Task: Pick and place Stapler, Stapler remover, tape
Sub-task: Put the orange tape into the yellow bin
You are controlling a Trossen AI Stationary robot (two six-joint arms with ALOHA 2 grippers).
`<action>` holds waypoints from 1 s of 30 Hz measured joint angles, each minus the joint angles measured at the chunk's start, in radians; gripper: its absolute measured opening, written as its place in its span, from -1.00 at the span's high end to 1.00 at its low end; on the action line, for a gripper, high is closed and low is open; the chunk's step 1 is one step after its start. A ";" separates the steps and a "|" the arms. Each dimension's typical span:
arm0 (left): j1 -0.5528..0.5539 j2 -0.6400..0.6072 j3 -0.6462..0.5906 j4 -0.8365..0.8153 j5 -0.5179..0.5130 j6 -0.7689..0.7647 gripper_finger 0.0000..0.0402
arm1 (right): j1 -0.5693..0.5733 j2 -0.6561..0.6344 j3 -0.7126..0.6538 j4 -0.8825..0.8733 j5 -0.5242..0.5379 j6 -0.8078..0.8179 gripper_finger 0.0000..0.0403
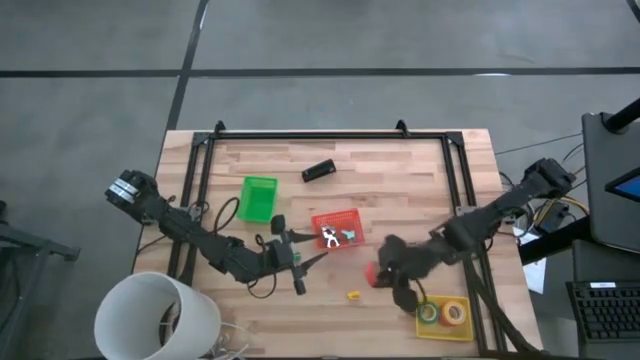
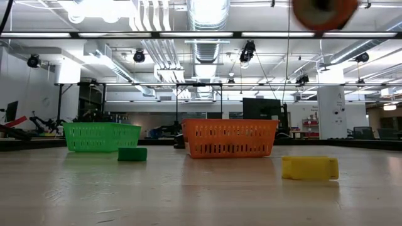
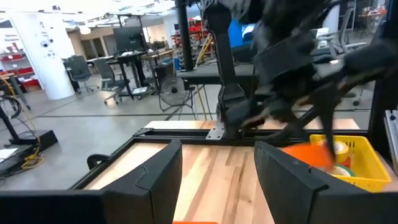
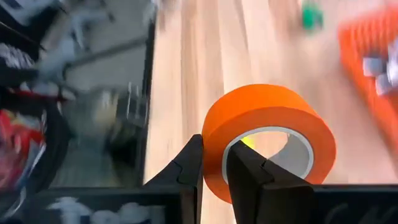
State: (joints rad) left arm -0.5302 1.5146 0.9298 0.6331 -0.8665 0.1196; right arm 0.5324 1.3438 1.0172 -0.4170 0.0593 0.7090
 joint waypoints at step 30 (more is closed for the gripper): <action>-0.001 0.001 -0.002 -0.024 0.017 -0.044 0.00 | 0.327 0.519 0.358 -0.752 -0.323 0.553 0.70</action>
State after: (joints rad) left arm -0.5308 1.5154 0.9283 0.6091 -0.8497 0.0753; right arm 0.8592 1.8629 1.3753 -1.1689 -0.2636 1.2617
